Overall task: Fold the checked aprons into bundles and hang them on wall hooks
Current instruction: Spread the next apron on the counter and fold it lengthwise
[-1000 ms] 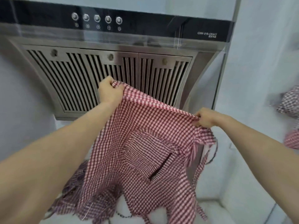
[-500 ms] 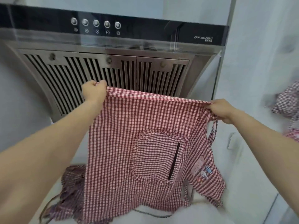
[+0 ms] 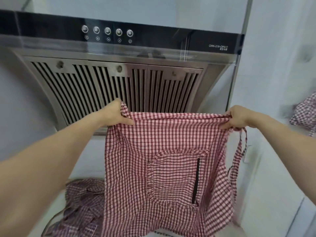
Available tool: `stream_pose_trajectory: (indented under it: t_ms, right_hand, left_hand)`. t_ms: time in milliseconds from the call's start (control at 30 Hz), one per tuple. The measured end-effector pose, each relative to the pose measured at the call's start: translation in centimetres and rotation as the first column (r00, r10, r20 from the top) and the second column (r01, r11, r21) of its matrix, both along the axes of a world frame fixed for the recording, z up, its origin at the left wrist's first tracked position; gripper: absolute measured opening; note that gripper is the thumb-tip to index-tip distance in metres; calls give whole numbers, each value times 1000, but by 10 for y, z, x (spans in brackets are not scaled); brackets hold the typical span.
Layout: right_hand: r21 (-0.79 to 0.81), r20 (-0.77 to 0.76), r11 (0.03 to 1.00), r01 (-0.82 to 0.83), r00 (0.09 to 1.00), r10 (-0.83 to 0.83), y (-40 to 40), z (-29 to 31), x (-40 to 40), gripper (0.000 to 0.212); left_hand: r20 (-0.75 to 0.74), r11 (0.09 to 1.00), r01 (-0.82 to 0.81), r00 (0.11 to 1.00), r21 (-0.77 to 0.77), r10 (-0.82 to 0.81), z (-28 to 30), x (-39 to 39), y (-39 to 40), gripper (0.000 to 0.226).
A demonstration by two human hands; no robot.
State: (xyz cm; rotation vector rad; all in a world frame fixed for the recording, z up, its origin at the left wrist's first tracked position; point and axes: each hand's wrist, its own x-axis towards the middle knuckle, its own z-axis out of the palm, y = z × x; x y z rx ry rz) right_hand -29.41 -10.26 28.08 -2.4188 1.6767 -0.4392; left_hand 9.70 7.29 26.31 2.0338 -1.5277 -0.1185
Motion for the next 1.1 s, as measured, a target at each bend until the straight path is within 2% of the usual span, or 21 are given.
stream_pose_trajectory:
  t_ms: [67, 133, 167, 233, 267, 333, 400, 433, 467, 500, 533, 600, 667, 733, 800, 867, 967, 1067, 1100]
  right_hand:
    - [-163, -9, 985, 64, 998, -66, -2, 5, 8, 31]
    - [-390, 121, 910, 145, 987, -106, 2, 4, 16, 18]
    - [-511, 242, 838, 193, 967, -75, 6, 3, 19, 4]
    - [-650, 464, 699, 300, 884, 52, 13, 1, 25, 25]
    - [-664, 534, 671, 331, 837, 116, 14, 2, 28, 26]
    - [-586, 638, 735, 342, 753, 159, 15, 6, 35, 26]
    - [-401, 739, 886, 233, 654, 162, 13, 7, 37, 27]
    - [-247, 812, 963, 104, 564, 147, 14, 4, 35, 25]
    - [-87, 866, 994, -69, 488, 110, 20, -2, 34, 23]
    - [76, 881, 968, -238, 471, 46, 25, -9, 30, 22]
    - [223, 859, 907, -357, 513, -10, 31, -21, 26, 21]
    - [461, 734, 769, -444, 678, -48, 38, -55, 15, 22]
    - [610, 622, 658, -442, 781, -51, 38, -100, 5, 46]
    - [693, 509, 609, -386, 860, -35, 41, -153, -1, 58]
    - [701, 363, 656, -280, 932, 10, 49, -207, -3, 56]
    - [664, 205, 718, -207, 975, 92, 59, -263, -5, 51]
    - [646, 60, 751, -137, 990, 128, 90, -333, -11, 53]
    - [640, -77, 761, -109, 976, 205, 133, -383, -18, 71]
    - [660, -164, 748, -73, 957, 238, 144, -393, -21, 72]
  left_hand:
    - [63, 990, -16, 998, -140, 25, 0, -2, -7, 65]
    - [86, 959, -46, 994, -278, 72, 1, -2, -11, 36]
    - [80, 931, -75, 991, -358, 111, 3, -3, -14, 33]
    - [71, 837, -139, 976, -530, 207, 8, -5, -15, 35]
    - [67, 786, -148, 970, -601, 234, 11, -7, -14, 35]
    - [57, 743, -161, 964, -650, 258, 16, -8, -13, 35]
    - [74, 797, -165, 964, -580, 254, 11, -3, -17, 33]
    - [50, 845, -160, 975, -511, 215, 5, 3, -19, 29]
    - [-17, 893, -147, 988, -425, 154, -1, 8, -18, 25]
    - [-140, 940, -106, 988, -323, 63, -8, 12, -16, 27]
    - [-295, 974, -37, 955, -225, -32, -19, 12, -11, 32]
    - [-513, 992, 92, 850, -81, -121, -45, 8, 1, 33]
    - [-525, 989, 139, 846, 46, -94, -78, 2, 8, 32]
    - [-431, 973, 136, 901, 186, -43, -127, 3, 9, 42]
    - [-331, 943, 115, 944, 313, -5, -178, 4, 13, 56]
    - [-294, 902, 120, 956, 414, 8, -236, 4, 22, 64]
    - [-335, 802, 222, 942, 554, -29, -327, -1, 47, 66]
    - [-371, 699, 231, 927, 677, 52, -393, -22, 75, 94]
    - [-371, 656, 238, 926, 716, 68, -406, -30, 83, 93]
